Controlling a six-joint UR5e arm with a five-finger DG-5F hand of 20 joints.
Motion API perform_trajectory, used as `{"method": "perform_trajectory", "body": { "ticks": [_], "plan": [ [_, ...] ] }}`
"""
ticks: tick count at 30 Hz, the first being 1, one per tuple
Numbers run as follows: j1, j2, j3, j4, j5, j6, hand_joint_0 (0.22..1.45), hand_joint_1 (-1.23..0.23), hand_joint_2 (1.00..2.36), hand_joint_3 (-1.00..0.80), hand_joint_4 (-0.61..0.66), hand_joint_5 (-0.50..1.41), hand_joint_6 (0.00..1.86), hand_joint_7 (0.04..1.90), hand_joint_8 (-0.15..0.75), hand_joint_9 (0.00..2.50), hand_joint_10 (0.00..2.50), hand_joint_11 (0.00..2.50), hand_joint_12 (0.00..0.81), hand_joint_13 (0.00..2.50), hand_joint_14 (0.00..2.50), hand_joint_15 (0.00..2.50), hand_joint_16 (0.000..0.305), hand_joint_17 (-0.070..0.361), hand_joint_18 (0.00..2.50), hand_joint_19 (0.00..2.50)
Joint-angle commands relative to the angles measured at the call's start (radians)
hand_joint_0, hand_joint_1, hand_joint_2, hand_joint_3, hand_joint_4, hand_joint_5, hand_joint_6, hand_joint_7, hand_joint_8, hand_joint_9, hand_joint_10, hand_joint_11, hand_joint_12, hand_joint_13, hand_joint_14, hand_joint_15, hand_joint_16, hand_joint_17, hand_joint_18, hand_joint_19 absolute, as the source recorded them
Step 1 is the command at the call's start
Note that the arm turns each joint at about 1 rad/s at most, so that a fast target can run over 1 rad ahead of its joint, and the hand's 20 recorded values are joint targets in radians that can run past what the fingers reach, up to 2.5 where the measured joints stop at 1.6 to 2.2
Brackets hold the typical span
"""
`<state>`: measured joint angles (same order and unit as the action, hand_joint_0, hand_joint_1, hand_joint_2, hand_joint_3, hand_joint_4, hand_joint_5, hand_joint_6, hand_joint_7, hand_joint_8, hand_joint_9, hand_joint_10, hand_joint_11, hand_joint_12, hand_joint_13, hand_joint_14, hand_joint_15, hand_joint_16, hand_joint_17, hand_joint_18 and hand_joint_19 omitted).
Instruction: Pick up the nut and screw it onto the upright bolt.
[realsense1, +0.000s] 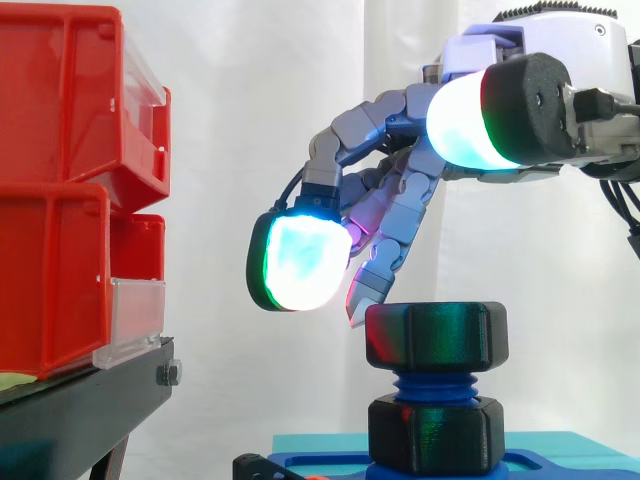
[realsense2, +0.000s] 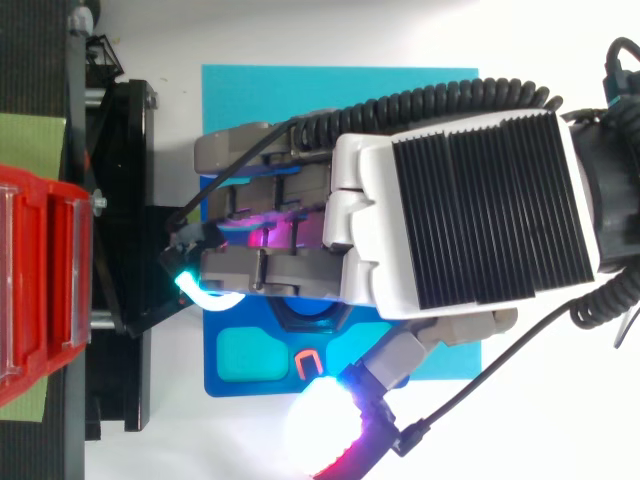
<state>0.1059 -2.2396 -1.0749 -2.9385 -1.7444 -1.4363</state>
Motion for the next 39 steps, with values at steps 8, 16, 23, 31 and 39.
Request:
{"method": "perform_trajectory", "body": {
  "ticks": [8,16,23,31,39],
  "plan": [
    [-0.020,0.000,0.001,-0.011,-0.026,-0.006,0.52,-0.18,1.00,-0.50,0.21,-0.01,0.50,1.30,0.298,1.16,0.00,0.00,0.241,0.79,0.00,0.00,0.019,0.044,0.42,0.00],
    [-0.046,0.002,0.001,-0.010,-0.049,-0.019,0.53,-0.19,1.00,-0.50,0.15,0.04,0.50,1.45,0.303,1.28,0.00,0.01,0.224,0.87,0.00,0.00,0.017,0.038,0.47,0.00],
    [-0.077,0.002,0.001,-0.017,-0.086,-0.035,0.54,-0.20,1.00,-0.50,0.20,0.07,0.52,1.45,0.297,1.47,0.00,0.00,0.203,0.94,0.00,0.00,0.014,0.032,0.55,0.00],
    [-0.107,0.002,0.013,-0.022,-0.121,-0.050,0.54,-0.21,1.00,-0.50,0.16,0.07,0.51,1.46,0.310,1.52,0.00,0.02,0.201,0.98,0.00,0.00,0.013,0.029,0.60,0.00],
    [-0.118,0.002,0.070,-0.070,-0.144,-0.072,0.53,-0.18,1.00,-0.50,0.28,-0.04,0.50,0.97,0.303,1.31,0.00,0.01,0.226,0.89,0.00,0.00,0.018,0.040,0.53,0.00]
  ]
}}
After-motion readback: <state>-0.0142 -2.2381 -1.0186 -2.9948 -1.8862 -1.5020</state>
